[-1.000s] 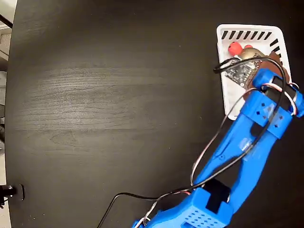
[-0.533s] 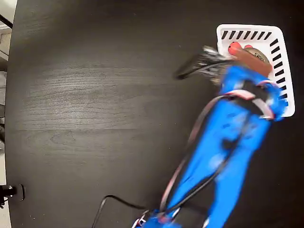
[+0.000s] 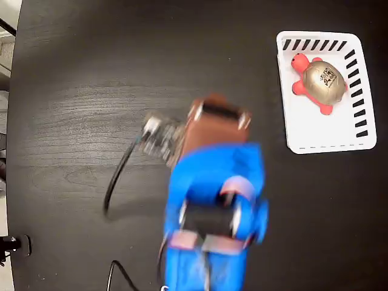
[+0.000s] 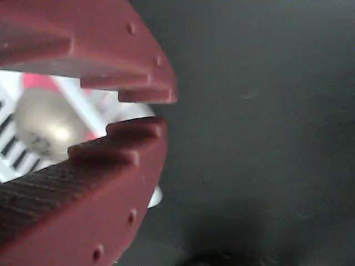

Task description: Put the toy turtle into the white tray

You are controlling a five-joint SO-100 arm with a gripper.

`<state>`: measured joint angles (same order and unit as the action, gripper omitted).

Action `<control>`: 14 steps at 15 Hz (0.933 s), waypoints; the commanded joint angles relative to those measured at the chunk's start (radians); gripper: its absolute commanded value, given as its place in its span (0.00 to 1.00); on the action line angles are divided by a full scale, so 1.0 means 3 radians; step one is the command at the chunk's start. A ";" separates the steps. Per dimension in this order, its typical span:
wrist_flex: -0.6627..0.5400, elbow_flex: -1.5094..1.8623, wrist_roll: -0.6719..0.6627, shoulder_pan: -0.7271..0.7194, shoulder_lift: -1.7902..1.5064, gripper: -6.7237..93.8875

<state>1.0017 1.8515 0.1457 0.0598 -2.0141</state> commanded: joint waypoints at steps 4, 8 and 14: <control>-0.0378 0.2030 -0.0118 -0.0455 -0.1989 0.06; 0.0143 0.2863 -0.0133 -0.0552 -0.3165 0.06; 0.0808 0.3441 -0.0164 -0.0430 -0.4310 0.06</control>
<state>1.2042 2.8808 0.0874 -0.0736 -3.2352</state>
